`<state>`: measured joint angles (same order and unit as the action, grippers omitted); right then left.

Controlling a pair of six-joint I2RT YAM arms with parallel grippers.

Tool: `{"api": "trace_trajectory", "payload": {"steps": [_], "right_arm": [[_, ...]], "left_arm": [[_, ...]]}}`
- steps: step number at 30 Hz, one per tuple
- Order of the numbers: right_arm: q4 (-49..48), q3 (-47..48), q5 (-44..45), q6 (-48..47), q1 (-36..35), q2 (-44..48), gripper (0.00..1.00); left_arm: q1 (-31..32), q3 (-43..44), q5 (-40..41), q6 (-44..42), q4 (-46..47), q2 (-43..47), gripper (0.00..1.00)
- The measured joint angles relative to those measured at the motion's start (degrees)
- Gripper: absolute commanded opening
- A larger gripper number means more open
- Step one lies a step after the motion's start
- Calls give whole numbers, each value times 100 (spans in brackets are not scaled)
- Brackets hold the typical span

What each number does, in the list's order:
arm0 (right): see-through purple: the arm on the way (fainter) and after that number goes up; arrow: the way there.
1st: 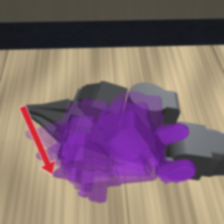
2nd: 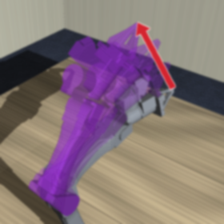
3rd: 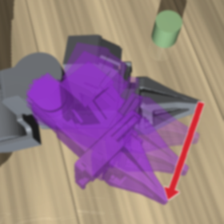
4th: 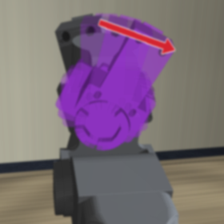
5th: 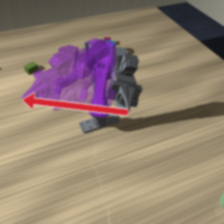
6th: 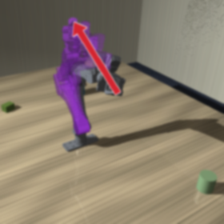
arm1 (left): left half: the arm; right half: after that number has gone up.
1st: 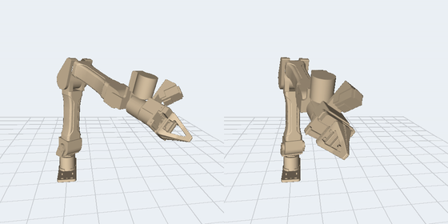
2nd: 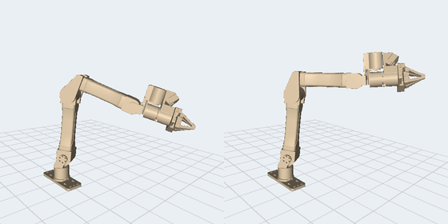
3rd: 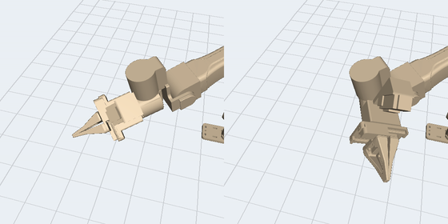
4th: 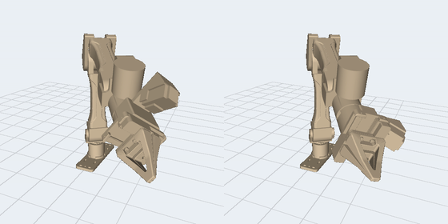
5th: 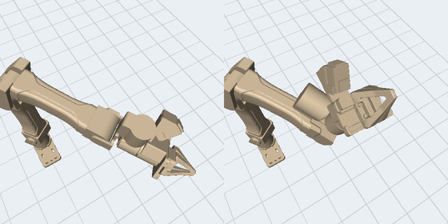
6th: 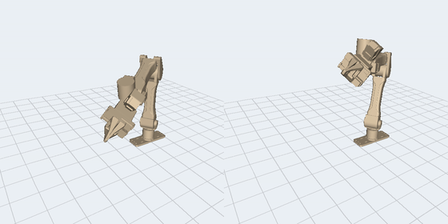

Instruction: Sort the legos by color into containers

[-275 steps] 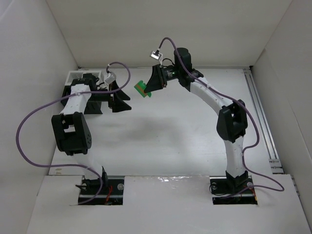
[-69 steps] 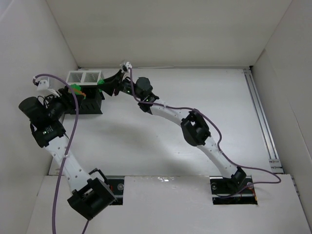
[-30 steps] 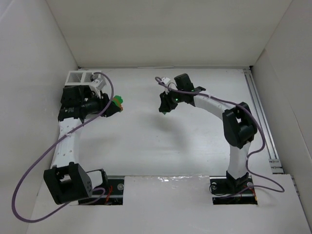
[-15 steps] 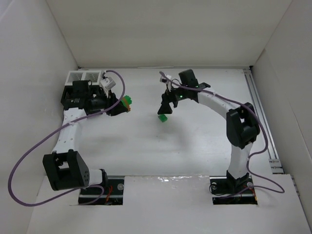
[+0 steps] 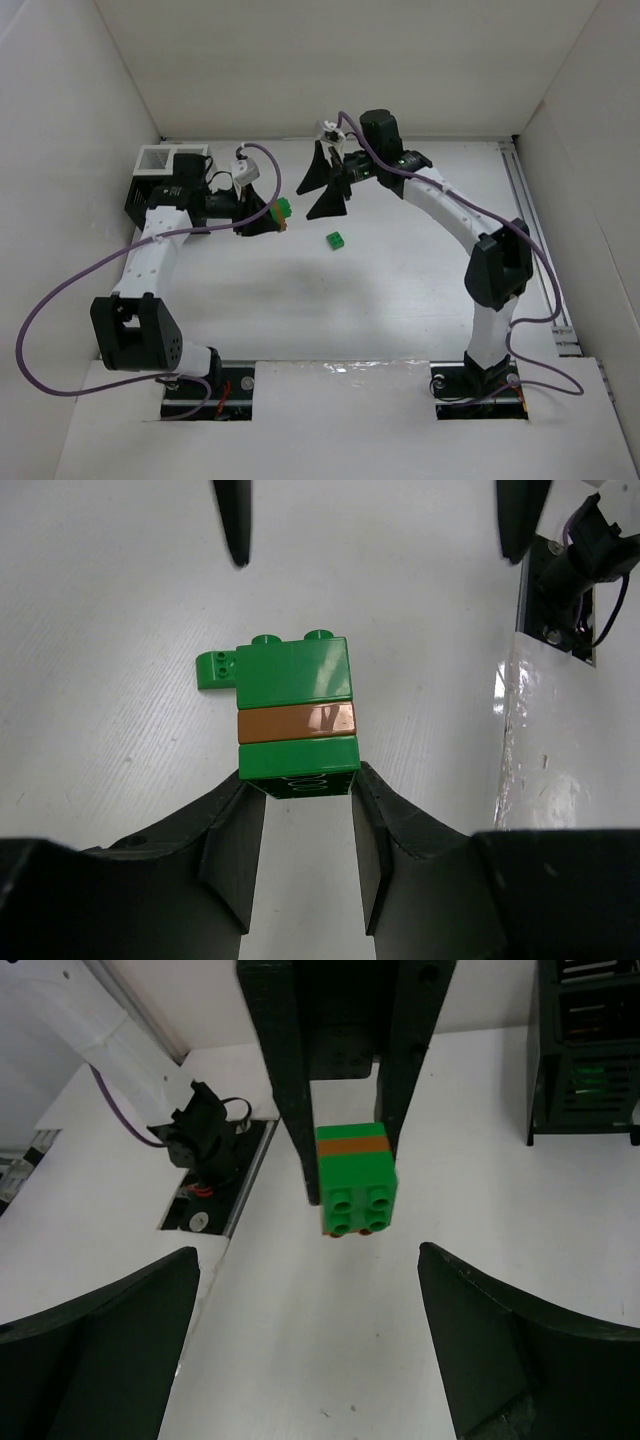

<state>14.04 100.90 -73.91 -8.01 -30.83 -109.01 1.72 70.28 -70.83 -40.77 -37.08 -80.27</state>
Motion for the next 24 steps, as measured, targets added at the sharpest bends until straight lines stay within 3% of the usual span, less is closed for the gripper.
{"api": "trace_trajectory", "payload": {"steps": [17,21,22,24], "right_arm": [[-83,619,0,140,-262,-656,92],[-127,748,0,192,-374,-656,74],[-131,763,-2,197,-396,-656,63],[-151,782,-4,212,-417,-658,50]], "left_arm": [[251,262,-151,-186,-153,-35,3],[280,262,-144,-188,-153,-35,3],[282,262,-146,-188,-153,-35,3],[284,262,-144,-188,-153,-35,3]]}}
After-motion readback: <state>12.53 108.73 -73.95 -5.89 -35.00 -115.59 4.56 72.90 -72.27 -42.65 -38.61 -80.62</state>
